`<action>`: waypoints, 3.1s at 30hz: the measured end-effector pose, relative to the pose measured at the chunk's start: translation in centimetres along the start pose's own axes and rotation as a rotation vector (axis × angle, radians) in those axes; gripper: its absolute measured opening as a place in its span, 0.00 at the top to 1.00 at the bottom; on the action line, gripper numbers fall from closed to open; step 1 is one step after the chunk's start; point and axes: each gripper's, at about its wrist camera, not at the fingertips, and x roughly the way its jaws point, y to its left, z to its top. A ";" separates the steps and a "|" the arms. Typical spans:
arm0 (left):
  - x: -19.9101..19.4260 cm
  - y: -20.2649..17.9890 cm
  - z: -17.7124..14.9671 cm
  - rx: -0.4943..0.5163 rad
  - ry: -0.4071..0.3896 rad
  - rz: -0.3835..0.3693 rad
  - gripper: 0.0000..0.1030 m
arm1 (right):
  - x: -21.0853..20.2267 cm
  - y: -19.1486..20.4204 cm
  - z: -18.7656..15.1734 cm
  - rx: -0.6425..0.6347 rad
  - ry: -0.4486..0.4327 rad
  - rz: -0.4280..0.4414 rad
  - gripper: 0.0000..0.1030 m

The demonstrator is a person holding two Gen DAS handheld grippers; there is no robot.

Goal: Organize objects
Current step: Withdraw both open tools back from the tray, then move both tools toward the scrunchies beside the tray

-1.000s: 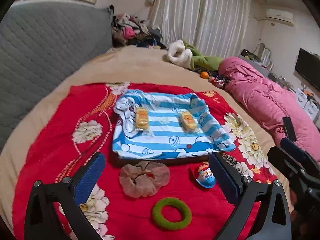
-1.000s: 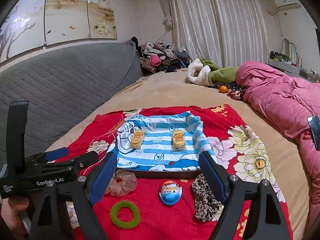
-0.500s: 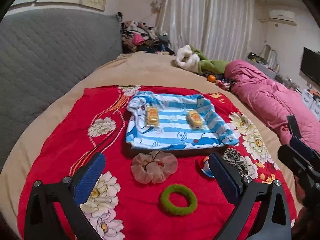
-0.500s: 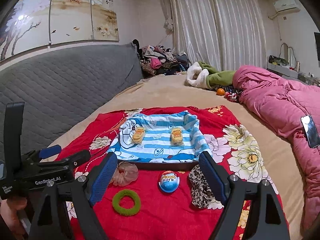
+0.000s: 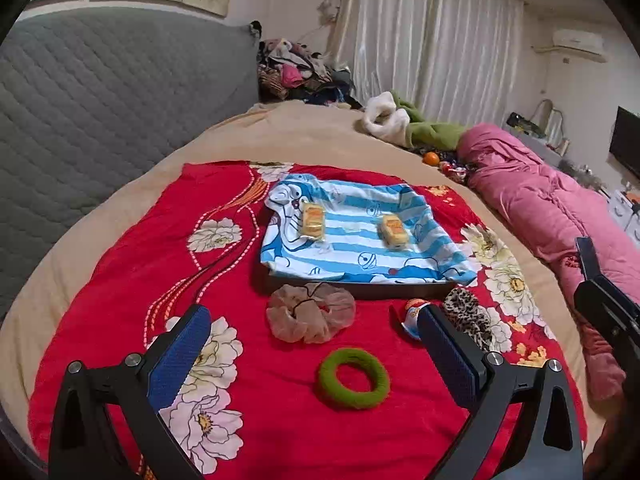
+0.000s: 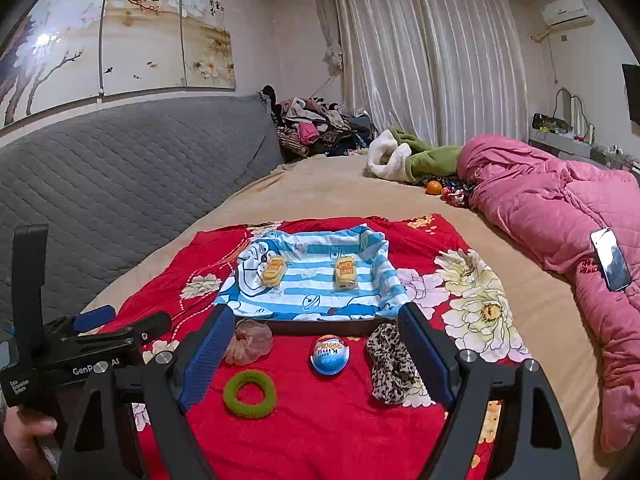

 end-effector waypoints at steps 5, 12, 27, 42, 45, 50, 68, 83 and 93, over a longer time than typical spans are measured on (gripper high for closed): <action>0.1 0.3 -1.1 -0.014 0.000 -0.002 0.00 | -0.1 -0.3 -0.9 -0.007 0.009 -0.015 0.19; 0.4 0.3 -2.6 0.002 -0.011 0.007 0.00 | 0.3 -0.8 -2.4 -0.011 0.027 -0.034 0.19; 2.8 -0.4 -3.2 0.029 0.005 -0.004 0.00 | 2.6 -1.4 -4.6 0.000 0.087 -0.040 0.19; 6.9 -0.6 -4.6 0.057 0.073 0.026 0.00 | 5.6 -2.2 -6.1 0.018 0.150 -0.050 0.18; 7.6 -0.4 -4.7 0.051 0.086 0.023 0.00 | 6.1 -2.3 -6.3 0.015 0.159 -0.056 0.14; 8.6 -0.4 -4.7 0.050 0.095 0.032 0.00 | 7.0 -2.7 -6.6 0.028 0.174 -0.062 0.12; 11.6 -0.3 -5.0 0.041 0.120 0.011 0.00 | 10.2 -4.0 -7.9 0.048 0.236 -0.096 0.04; 11.5 0.1 -4.7 0.032 0.116 0.002 0.00 | 10.1 -4.1 -7.8 0.050 0.239 -0.103 0.04; 13.3 -0.4 -4.7 0.058 0.128 0.004 0.00 | 11.3 -5.0 -8.3 0.062 0.259 -0.115 0.04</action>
